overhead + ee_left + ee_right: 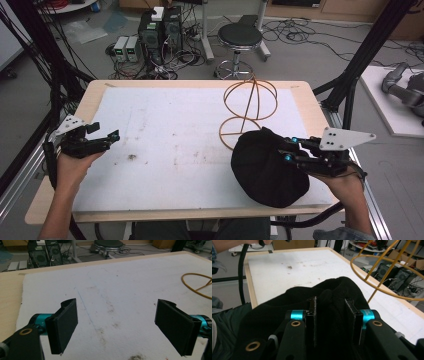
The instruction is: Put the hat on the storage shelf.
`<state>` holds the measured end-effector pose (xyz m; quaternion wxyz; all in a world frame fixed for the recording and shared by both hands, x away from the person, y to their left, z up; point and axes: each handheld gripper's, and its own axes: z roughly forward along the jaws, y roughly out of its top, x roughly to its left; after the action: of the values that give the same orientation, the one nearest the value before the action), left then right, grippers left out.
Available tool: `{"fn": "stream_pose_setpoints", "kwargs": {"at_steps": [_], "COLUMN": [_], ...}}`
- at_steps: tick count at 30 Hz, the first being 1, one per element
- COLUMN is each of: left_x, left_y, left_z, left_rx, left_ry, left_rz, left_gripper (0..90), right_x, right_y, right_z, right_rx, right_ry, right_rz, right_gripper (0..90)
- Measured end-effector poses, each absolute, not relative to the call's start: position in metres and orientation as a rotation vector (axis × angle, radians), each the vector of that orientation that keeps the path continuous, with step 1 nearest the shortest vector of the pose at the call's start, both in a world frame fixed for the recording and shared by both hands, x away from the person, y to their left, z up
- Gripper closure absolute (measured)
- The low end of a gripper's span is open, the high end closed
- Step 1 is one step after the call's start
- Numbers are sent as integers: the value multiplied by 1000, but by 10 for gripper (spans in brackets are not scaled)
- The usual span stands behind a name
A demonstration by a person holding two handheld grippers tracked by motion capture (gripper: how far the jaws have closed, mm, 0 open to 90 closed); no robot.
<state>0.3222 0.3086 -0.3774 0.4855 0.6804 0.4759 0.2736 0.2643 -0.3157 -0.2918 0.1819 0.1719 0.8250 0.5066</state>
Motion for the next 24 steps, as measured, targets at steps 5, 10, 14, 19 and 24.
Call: {"fn": "stream_pose_setpoints", "kwargs": {"at_steps": [5, 10, 14, 19, 24], "left_x": [322, 322, 322, 323, 323], "left_y": [309, 309, 308, 307, 308], "left_z": [-378, -378, -378, -378, -378], "left_rx": [1660, 1655, 1661, 1666, 1662], "left_ry": [1156, 1160, 1155, 1155, 1160], "left_rz": [665, 666, 671, 670, 667], "left_gripper": [188, 188, 188, 188, 188], "right_x": [259, 255, 250, 246, 246], "right_y": [-328, -337, -344, -351, -355], "right_z": [-285, -278, -273, -265, -256], "right_rx": [502, 520, 544, 565, 594], "right_ry": [2289, 2245, 2225, 2185, 2137], "right_rz": [1439, 1466, 1474, 1477, 1497], "right_gripper": [682, 682, 682, 681, 681]}}
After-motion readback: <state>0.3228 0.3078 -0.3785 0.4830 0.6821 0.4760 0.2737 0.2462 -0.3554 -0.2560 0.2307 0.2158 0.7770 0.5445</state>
